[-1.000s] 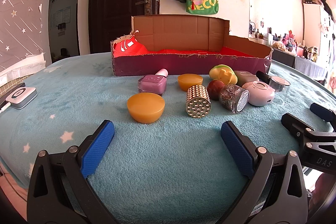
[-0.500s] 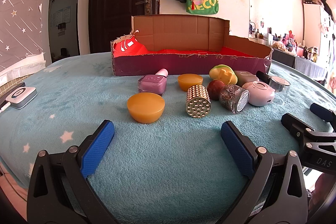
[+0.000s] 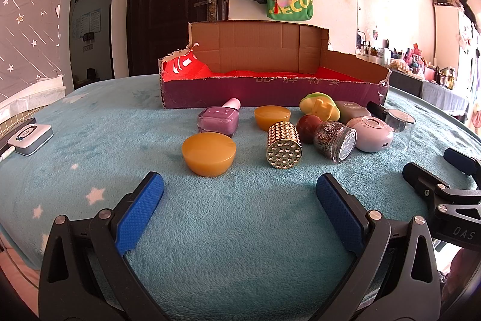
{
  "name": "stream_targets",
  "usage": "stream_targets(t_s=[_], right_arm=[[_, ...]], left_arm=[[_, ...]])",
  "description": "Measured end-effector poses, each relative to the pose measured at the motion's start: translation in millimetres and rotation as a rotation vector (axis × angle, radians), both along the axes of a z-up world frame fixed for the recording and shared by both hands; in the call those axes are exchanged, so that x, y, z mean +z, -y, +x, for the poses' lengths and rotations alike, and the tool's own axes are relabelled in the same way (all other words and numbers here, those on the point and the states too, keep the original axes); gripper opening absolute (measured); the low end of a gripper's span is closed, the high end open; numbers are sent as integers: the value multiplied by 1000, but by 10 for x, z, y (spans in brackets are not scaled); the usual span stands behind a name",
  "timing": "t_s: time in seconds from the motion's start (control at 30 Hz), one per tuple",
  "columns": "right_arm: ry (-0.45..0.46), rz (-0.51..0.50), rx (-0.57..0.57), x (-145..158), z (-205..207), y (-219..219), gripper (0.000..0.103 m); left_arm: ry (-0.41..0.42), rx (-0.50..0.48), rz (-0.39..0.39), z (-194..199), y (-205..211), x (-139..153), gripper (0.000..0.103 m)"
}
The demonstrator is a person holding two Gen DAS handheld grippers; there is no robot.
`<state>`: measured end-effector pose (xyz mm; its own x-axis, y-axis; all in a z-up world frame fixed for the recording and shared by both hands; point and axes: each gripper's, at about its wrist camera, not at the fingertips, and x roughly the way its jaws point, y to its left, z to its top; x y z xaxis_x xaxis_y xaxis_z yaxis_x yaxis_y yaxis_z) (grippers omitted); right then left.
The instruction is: Organize rigid objects
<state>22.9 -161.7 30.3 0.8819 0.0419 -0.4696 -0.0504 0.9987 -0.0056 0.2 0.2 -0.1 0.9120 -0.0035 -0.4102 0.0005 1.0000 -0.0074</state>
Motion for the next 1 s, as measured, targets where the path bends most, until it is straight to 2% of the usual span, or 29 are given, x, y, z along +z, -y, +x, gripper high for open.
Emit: stream_targets(t_s=[0.7,1.0], right_arm=[[-5,3,0,5,5,3,103],[-37,41,4,112,104,77,103]], left_arm=[[-16,-14,-3,33,-38,8,103],[-56,-28,-35,110,-99,156,103]])
